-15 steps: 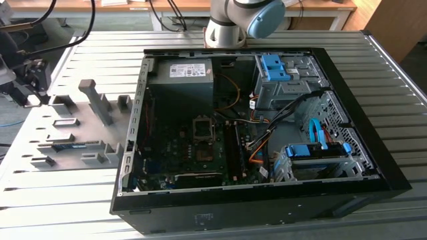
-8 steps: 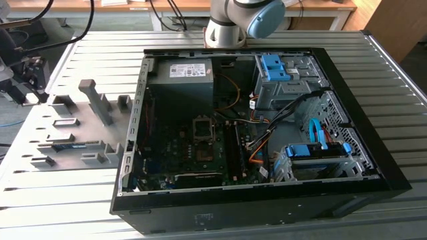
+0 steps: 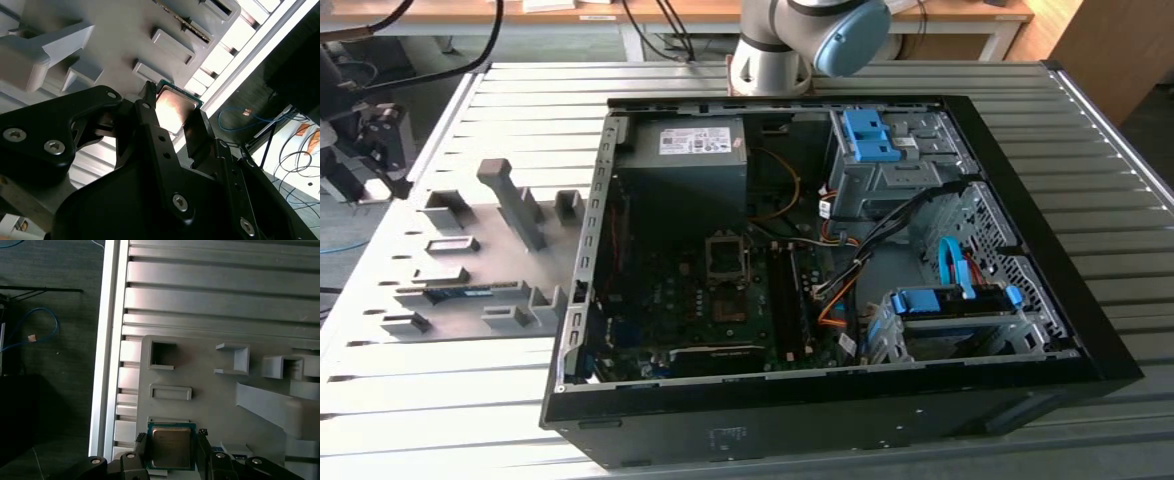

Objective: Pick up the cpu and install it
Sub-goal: 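Pick up the cpu and move it towards the insertion slot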

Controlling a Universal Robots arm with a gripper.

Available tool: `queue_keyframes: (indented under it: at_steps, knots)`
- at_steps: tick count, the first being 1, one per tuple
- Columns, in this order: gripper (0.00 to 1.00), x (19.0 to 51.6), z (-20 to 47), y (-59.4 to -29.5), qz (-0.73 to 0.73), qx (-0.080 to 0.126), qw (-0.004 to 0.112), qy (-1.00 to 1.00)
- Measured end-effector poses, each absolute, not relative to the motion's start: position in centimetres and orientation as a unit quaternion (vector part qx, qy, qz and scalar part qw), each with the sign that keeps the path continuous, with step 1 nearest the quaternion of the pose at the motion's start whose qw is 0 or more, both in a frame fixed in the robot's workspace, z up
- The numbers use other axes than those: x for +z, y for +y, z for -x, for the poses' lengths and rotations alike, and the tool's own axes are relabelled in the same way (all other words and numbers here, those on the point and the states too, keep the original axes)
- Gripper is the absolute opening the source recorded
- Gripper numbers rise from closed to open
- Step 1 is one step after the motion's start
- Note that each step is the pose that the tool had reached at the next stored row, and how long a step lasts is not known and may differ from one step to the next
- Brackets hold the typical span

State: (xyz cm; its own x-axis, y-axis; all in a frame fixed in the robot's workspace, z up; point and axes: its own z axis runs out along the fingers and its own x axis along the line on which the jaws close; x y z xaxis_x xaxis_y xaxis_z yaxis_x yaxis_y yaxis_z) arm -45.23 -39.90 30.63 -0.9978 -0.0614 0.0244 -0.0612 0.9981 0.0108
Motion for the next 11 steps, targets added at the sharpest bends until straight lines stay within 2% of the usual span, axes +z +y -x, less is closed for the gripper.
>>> queue_keyframes:
  at_steps: [11]
  knots:
    - [0.47, 31.9, 45.2, -39.9, -0.031, -0.005, 0.012, -0.999]
